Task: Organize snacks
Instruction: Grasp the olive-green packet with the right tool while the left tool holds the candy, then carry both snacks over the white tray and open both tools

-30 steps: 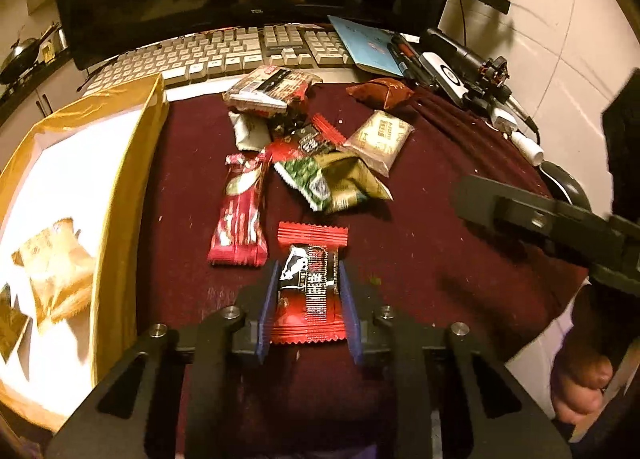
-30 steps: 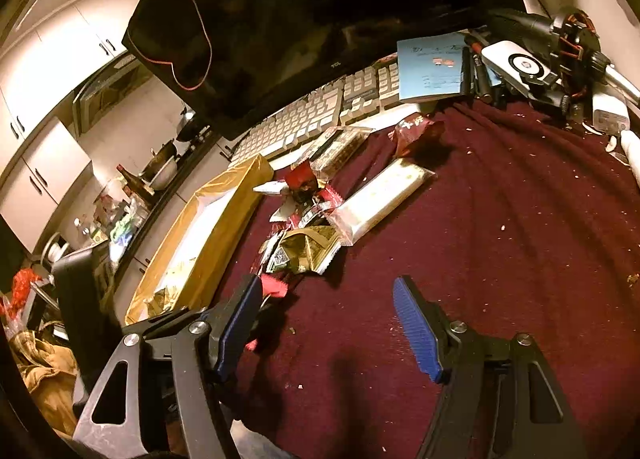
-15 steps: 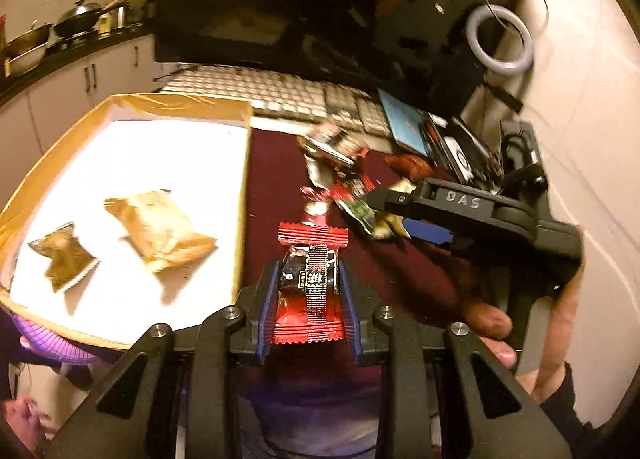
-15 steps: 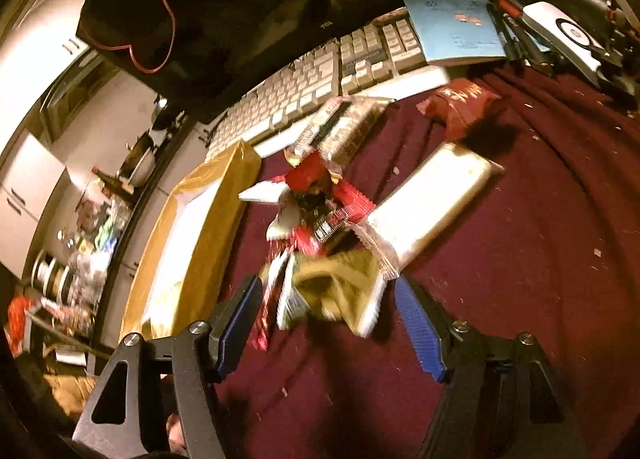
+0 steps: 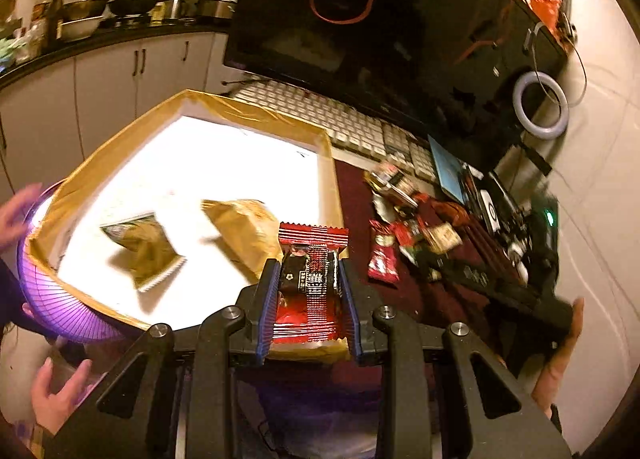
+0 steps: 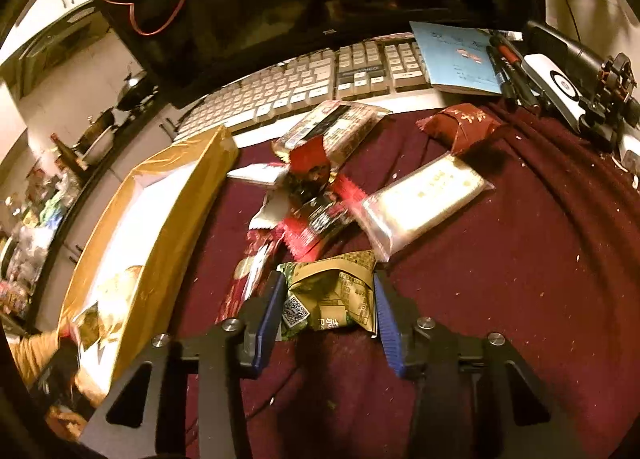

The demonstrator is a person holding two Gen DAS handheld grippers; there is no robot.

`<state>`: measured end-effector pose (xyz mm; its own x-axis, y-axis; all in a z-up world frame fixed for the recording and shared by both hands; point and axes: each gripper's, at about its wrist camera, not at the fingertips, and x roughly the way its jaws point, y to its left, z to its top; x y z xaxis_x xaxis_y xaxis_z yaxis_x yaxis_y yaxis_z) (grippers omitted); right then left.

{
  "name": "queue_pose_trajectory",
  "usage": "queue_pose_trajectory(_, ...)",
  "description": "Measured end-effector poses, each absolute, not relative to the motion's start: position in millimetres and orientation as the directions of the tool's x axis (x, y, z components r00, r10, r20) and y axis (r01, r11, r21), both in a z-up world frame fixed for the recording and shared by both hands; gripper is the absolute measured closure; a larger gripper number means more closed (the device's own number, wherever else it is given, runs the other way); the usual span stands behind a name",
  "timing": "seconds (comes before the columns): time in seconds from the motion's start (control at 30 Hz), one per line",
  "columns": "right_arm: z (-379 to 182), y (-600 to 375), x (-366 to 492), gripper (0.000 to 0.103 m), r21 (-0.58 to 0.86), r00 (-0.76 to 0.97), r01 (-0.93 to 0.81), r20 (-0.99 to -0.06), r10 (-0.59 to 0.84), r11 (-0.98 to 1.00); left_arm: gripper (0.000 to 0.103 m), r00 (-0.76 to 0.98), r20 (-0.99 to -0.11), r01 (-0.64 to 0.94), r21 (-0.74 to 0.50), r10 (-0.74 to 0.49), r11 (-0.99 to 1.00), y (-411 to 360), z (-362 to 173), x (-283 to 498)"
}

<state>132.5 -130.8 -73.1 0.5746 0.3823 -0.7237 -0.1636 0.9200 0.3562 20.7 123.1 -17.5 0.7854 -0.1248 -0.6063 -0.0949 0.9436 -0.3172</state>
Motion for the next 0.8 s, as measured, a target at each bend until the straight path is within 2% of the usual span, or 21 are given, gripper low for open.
queue_pose_trajectory(0.13,-68,-126,114,0.059,0.421,0.569,-0.229,-0.674,0.472,0.878,0.077,0.796,-0.598,-0.141,-0.329,-0.09,0.934,142,-16,22)
queue_pose_trajectory(0.43,-23,-59,119,0.059,0.43,0.522,-0.45,-0.584,0.622,0.782,0.077,0.786,-0.617,-0.315,-0.337,0.045,0.887,202,-10,44)
queue_pose_trajectory(0.57,-10,-6,129,0.059,0.331,0.462,-0.56,-0.636,0.618,0.759,0.077,0.743,-0.666,-0.363,-0.31,0.072,0.879,222,-12,69)
queue_pose_trajectory(0.67,-7,30,140,0.059,0.255,0.442,-0.611,-0.675,0.591,0.749,0.077,0.715,-0.699,-0.344,-0.317,0.028,0.884,229,-17,88)
queue_pose_trajectory(0.8,-16,57,169,0.059,0.248,0.391,-0.615,-0.728,0.563,0.748,0.077,0.661,-0.749,-0.344,-0.257,0.039,0.903,228,-25,107)
